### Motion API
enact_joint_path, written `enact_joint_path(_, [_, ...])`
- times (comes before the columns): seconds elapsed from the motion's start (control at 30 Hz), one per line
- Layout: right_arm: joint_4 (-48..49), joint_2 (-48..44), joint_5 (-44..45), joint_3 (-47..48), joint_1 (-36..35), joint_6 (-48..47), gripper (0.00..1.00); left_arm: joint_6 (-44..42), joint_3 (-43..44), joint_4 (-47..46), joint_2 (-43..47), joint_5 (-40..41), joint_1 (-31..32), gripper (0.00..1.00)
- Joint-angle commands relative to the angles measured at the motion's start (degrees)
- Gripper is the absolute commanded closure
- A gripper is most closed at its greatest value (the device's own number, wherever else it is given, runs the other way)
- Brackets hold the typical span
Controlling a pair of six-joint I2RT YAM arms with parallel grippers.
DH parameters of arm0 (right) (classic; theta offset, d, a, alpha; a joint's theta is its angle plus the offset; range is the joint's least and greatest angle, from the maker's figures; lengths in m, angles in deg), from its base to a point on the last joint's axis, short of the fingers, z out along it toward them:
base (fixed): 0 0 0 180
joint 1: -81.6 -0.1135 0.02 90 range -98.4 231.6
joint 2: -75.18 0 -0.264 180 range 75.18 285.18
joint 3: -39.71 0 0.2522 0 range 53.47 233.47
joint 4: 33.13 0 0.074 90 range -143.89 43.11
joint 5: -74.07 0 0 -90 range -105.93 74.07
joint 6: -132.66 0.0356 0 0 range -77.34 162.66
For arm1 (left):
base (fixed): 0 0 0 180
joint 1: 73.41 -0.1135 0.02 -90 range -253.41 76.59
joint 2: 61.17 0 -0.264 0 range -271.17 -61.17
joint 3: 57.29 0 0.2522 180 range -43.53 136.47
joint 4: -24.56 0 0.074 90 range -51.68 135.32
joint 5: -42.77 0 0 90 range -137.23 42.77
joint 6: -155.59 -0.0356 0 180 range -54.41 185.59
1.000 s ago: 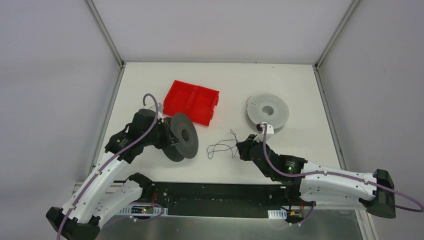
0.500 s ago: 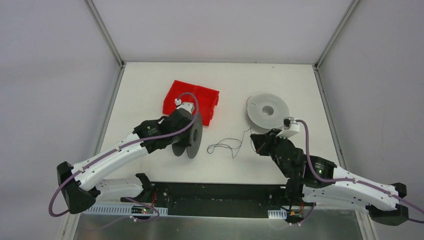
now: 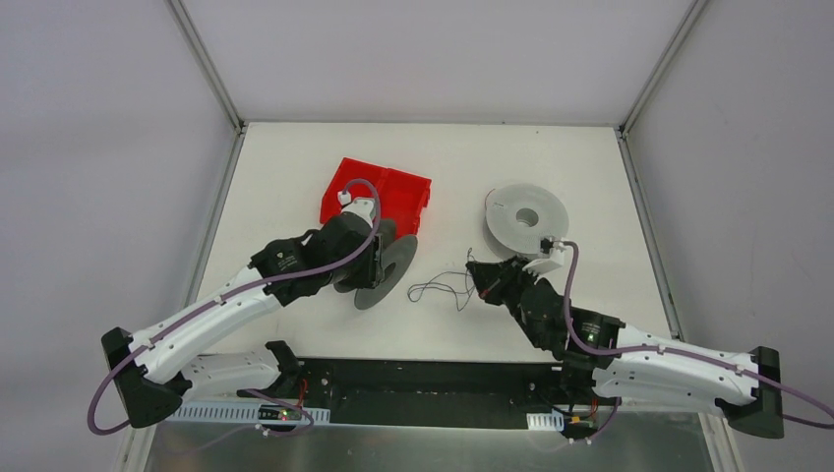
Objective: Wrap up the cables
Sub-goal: Place the cable reel at the center of the board.
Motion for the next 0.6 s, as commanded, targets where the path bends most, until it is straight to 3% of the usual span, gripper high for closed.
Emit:
enact_joint_path(0.0, [15.1,3.6,-0.7,0.5,-0.2,0.8,1.00,-0.8,1.0,-3.8,3.4,-3.4,0.4,0.59])
enact_joint_path(0.2, [21.9,9.0,-2.3,2.3,-0.1,0.7,1.00,-3.3,0.8,-8.1,6.1,-9.6,0.4,0.57])
enact_joint_path(0.43, [33.1,15.2,-3.5,3.2,-0.2,3.6,1.00,-8.5,-1.9,-24.4,8.8,-23.6,0.4,0.46])
enact_joint_path(0.57, [37.2,18.4,-4.7,4.3,-0.4,4.2,1.00,-10.3,-1.7,-27.4,6.6,-27.5,0.4,0.45])
